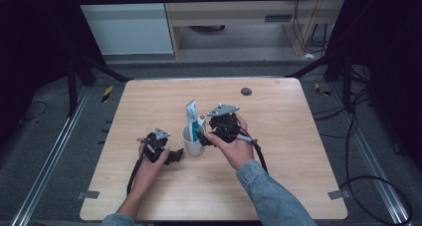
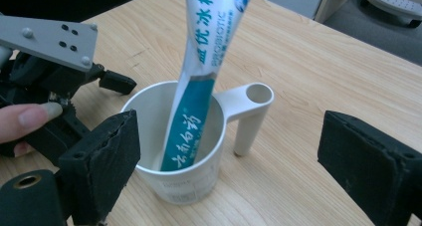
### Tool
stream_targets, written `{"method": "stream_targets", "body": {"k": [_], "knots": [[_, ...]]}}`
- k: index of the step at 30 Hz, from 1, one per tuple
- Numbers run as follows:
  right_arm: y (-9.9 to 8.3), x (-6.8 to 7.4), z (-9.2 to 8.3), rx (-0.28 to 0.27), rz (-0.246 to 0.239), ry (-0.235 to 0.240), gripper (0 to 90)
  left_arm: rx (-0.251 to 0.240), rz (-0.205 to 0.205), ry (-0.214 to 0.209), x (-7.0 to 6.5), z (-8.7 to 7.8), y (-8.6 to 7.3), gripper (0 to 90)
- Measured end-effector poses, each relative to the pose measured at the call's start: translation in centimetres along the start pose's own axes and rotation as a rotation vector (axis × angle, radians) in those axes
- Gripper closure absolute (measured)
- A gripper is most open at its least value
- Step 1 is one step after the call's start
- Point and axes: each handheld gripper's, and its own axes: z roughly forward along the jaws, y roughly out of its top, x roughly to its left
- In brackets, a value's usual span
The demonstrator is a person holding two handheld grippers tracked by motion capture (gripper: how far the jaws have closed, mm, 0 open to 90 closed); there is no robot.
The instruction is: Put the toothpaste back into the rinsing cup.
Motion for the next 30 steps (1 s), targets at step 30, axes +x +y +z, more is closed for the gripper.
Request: {"method": "stream_targets", "body": {"k": [30], "knots": [[-2.0, -6.1, -3.8, 0.087, 0.026, -0.11, 14.7, 0.002, 0.002, -0.001, 0.0, 0.0, 0.0, 0.0]]}}
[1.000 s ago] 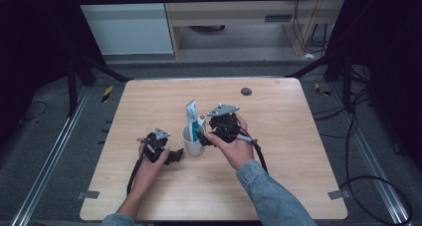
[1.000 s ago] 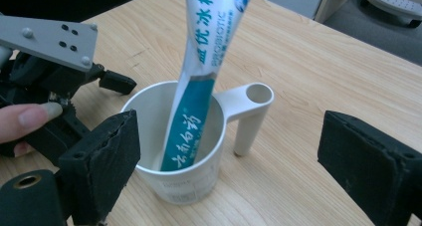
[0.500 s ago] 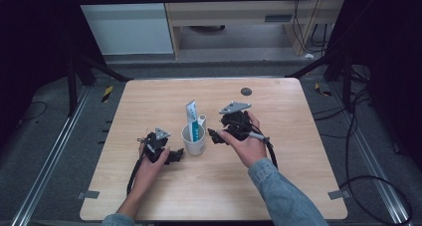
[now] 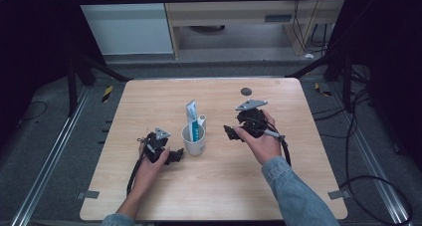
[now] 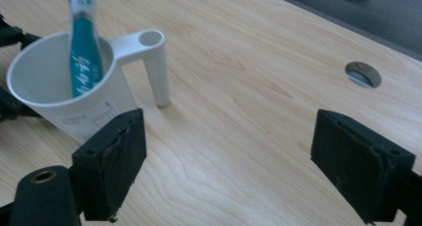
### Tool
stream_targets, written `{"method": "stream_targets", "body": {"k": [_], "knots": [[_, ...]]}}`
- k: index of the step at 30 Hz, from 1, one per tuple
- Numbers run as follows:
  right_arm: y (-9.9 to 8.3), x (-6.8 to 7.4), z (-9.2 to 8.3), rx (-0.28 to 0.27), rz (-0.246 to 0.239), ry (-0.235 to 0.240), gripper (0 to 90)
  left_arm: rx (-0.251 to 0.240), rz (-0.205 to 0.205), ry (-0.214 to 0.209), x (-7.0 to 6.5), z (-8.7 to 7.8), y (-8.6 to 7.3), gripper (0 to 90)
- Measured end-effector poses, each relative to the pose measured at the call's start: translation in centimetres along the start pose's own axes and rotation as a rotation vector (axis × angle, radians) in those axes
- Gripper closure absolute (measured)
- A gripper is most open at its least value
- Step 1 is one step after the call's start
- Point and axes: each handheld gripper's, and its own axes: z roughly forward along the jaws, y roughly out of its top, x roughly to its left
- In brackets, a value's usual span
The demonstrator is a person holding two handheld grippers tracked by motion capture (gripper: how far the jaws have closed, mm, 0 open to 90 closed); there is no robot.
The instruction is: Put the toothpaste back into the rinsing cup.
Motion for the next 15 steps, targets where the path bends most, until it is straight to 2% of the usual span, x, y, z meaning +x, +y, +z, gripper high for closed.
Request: {"method": "stream_targets", "body": {"k": [3, 7, 9, 15], "knots": [[-0.5, -0.7, 0.0, 0.023, 0.001, 0.0, 15.5, 0.0, 0.0, 0.0, 0.0, 0.0, 0.0, 0.0], [-1.2, -1.7, 0.0, 0.043, 0.027, 0.002, 15.3, 0.001, 0.001, 0.0, 0.0, 0.0, 0.0, 0.0], [-1.6, -2.2, -0.1, 0.057, 0.029, -0.012, 16.0, 0.0, 0.0, 0.0, 0.0, 0.0, 0.0, 0.0], [-2.4, -3.4, -0.1, 0.062, 0.045, -0.025, 18.6, 0.0, 0.001, 0.0, 0.0, 0.0, 0.0, 0.0]]}}
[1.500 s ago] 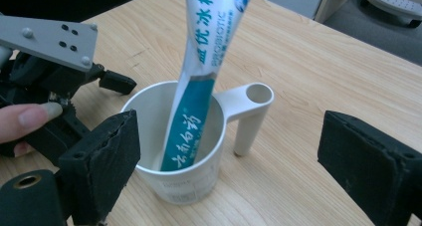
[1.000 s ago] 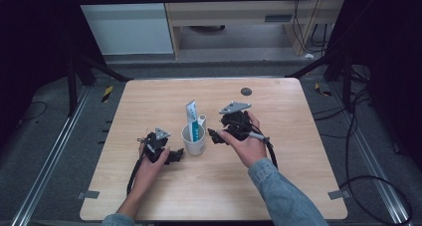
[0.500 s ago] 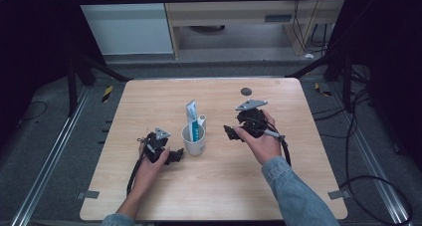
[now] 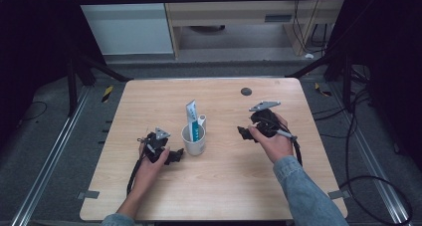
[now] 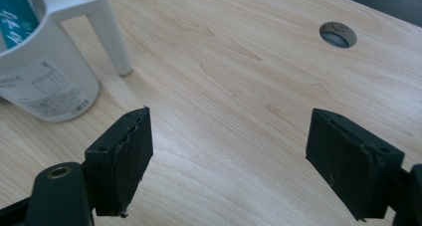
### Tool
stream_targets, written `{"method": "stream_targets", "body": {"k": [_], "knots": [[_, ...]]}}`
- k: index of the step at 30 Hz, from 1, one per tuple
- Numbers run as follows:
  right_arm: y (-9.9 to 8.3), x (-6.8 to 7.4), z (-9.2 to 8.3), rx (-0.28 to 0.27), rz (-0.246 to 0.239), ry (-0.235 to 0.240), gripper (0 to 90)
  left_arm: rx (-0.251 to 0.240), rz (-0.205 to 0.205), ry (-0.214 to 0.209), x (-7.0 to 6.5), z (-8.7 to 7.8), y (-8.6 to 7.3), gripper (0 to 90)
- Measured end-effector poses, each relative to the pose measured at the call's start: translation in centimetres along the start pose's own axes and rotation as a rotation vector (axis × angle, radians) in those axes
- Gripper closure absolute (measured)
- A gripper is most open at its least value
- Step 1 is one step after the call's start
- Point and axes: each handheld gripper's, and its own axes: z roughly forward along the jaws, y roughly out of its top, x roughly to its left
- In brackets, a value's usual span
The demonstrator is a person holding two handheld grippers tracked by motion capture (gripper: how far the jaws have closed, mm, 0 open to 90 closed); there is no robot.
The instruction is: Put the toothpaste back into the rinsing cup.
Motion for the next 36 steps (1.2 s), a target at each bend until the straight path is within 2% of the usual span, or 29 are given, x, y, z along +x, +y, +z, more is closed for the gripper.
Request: {"method": "stream_targets", "body": {"k": [7, 11, 16, 27, 36], "knots": [[-1.0, -1.1, 0.4, 0.022, 0.014, -0.012, 15.7, 0.001, 0.002, 0.0, 0.0, 0.0, 0.0, 0.0], [-1.4, -1.5, 0.6, 0.039, -0.002, -0.033, 12.9, 0.001, 0.001, 0.0, 0.0, 0.0, 0.0, 0.0], [-2.0, -2.2, 0.8, 0.046, 0.002, -0.07, 10.7, 0.001, 0.001, 0.0, 0.0, 0.0, 0.0, 0.0], [-4.2, -3.5, 1.4, 0.068, 0.034, -0.088, 10.7, 0.001, 0.001, 0.0, 0.0, 0.0, 0.0, 0.0], [-7.0, -4.7, 1.8, 0.095, 0.061, -0.094, 11.1, 0.003, 0.004, 0.0, 0.0, 0.0, 0.0, 0.0]]}}
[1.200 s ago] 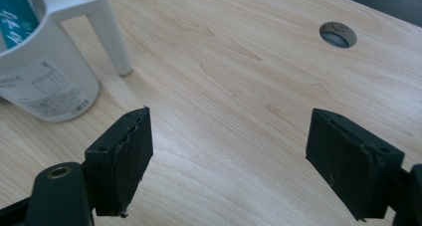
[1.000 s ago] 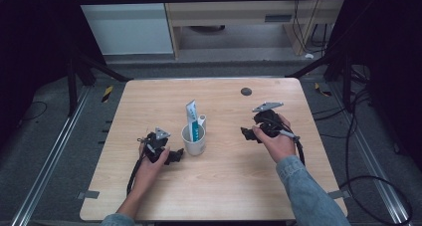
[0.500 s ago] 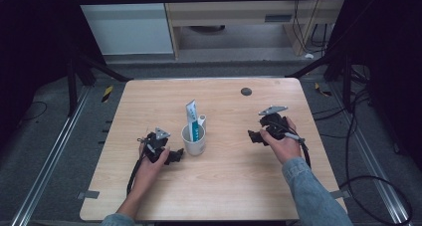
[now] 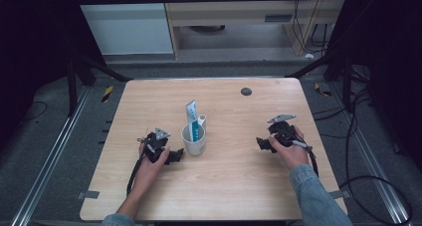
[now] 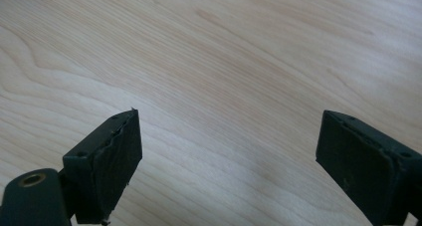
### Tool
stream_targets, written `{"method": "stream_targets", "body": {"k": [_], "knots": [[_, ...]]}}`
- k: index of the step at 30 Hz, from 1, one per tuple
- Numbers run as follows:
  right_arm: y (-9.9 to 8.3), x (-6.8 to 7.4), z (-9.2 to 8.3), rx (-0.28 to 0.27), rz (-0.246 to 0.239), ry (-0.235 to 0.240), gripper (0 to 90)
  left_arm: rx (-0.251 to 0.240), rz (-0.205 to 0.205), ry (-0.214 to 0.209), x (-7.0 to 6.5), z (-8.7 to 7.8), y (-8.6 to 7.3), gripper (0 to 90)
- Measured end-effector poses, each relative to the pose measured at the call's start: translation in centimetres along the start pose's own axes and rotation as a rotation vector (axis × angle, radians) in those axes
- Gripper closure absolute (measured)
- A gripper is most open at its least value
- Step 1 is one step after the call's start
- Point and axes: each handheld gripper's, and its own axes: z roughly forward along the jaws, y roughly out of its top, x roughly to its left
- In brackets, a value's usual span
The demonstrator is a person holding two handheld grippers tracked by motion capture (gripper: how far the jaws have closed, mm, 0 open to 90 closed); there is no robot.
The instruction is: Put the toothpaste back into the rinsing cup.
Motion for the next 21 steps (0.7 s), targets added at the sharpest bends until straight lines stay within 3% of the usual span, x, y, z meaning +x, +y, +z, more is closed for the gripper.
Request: {"method": "stream_targets", "body": {"k": [8, 14, 21], "knots": [[-3.1, -2.2, 0.9, 0.015, 0.085, -0.045, 11.1, 0.0, 0.0, 0.0, 0.0, 0.0, 0.0, 0.0], [-4.5, -3.5, 1.4, -0.015, 0.16, -0.07, 8.8, 0.0, 0.0, 0.0, 0.0, 0.0, 0.0, 0.0], [-4.8, -3.5, 2.0, -0.07, 0.184, -0.099, 5.5, 0.0, 0.0, 0.0, 0.0, 0.0, 0.0, 0.0]]}}
